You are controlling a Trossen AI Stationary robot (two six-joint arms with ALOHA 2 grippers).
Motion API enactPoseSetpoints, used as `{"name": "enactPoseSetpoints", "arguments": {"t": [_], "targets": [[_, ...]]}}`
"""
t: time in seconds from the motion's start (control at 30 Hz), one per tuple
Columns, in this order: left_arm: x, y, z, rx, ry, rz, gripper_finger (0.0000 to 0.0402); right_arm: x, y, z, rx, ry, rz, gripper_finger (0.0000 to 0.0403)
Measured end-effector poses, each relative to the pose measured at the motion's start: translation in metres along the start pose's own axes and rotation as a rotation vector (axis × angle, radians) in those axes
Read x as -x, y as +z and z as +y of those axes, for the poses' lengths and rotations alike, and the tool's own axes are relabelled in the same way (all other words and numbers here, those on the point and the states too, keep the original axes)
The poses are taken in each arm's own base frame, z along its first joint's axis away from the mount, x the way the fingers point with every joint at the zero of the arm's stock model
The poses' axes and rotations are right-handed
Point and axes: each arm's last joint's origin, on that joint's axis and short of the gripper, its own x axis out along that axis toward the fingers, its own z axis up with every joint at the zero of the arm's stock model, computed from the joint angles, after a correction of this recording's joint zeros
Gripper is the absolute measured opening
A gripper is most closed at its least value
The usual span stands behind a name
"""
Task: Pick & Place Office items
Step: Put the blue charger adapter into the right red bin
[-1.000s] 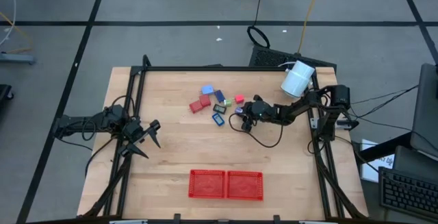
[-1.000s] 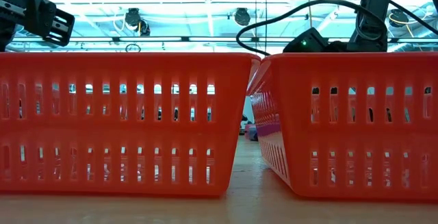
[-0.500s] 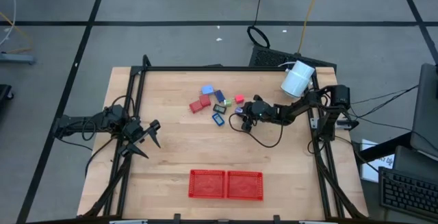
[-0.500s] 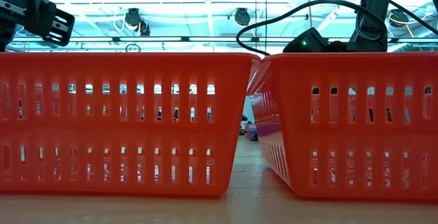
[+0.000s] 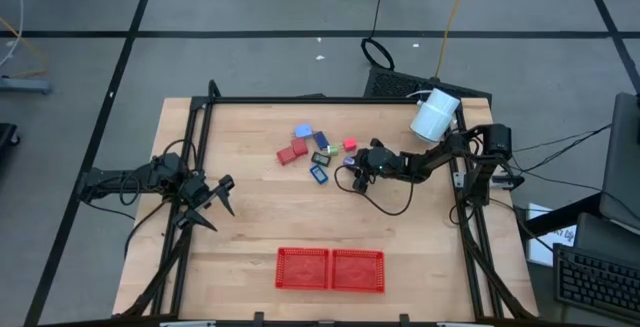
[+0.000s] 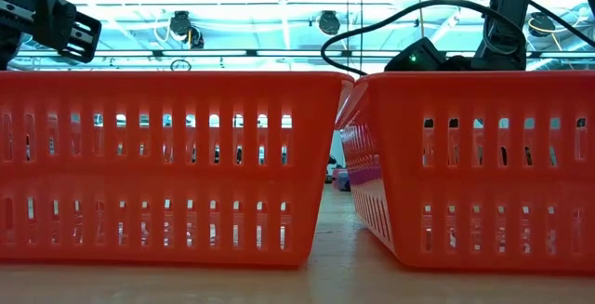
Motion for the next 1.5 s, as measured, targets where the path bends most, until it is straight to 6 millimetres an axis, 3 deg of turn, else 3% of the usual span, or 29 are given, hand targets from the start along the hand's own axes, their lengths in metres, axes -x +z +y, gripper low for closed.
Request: {"name": "enactPoseSetpoints", "arguments": {"t": [0.93,1.5], "targets": [[0.000,0.000,0.000,0.000,0.000,0.000,0.0271,0.003,0.004,0.001,0.006,0.051,-0.010,0.0139],[0.000,0.000,0.000,0.000,0.000,0.000,0.0271,0.042,0.040,0.013,0.011,0.130,-0.130,0.0144]]}}
